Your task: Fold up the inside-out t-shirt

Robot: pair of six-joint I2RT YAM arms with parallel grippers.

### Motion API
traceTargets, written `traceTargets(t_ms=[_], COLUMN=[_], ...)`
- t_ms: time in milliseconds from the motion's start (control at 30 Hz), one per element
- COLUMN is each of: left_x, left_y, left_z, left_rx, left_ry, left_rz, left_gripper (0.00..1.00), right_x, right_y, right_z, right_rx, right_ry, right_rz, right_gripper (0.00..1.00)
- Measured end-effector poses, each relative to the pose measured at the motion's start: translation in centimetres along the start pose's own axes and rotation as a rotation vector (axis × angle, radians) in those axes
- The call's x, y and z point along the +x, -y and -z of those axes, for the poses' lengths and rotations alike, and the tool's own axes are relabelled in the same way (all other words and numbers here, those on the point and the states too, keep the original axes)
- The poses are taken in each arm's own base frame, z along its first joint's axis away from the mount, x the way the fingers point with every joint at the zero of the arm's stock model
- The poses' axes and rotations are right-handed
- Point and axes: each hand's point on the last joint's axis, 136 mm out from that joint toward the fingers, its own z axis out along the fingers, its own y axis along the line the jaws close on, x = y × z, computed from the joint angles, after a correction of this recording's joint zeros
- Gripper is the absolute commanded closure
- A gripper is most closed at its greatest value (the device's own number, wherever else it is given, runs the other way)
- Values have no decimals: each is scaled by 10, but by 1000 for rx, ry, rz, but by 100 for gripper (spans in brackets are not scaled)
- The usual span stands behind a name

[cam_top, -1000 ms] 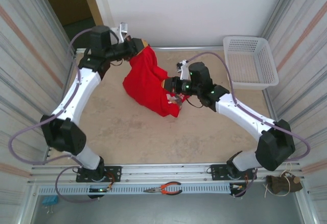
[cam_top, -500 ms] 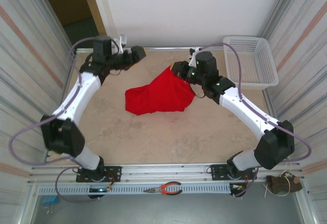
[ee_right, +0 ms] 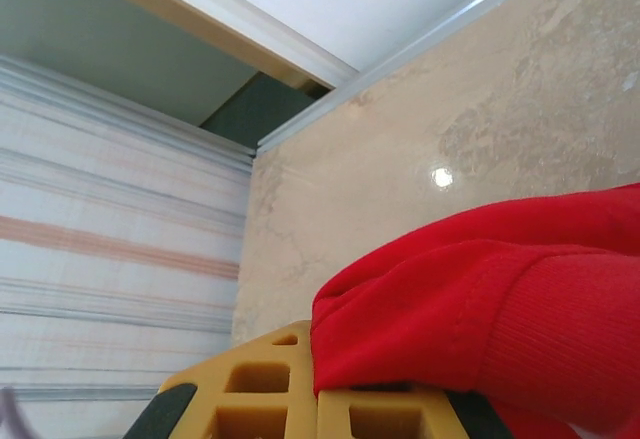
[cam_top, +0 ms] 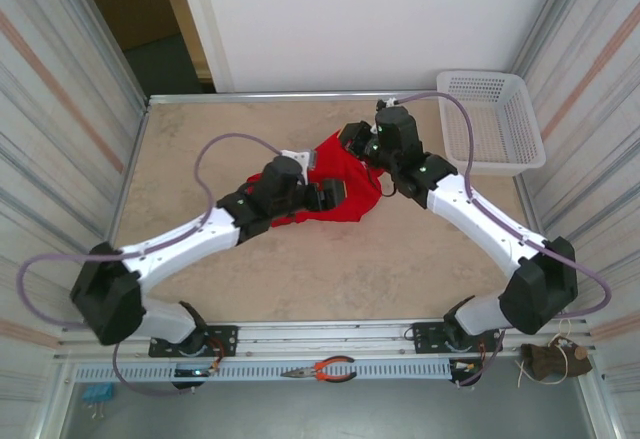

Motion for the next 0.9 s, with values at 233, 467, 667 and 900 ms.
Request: traceTargets(t_ms=[233,467,667,900], left_x=[-26,-40,-50,-62], left_y=[3,5,-8,-18], left_z=[-21,-33,-12,35], left_rx=[-45,17,167,344], left_ry=[71,83,78,83], left_rz=[-20,-33,1,60], left_gripper=[34,100,100,100], right_x=[-5,-6,-30,-38], right_y=[-9,0,24,93], right_z=[15,19,16,-3], right_rx=[-15,11,50,126], right_ry=[39,63,92,14], right_rz=[-18,-48,-97,-113], right_gripper=[100,100,39,28])
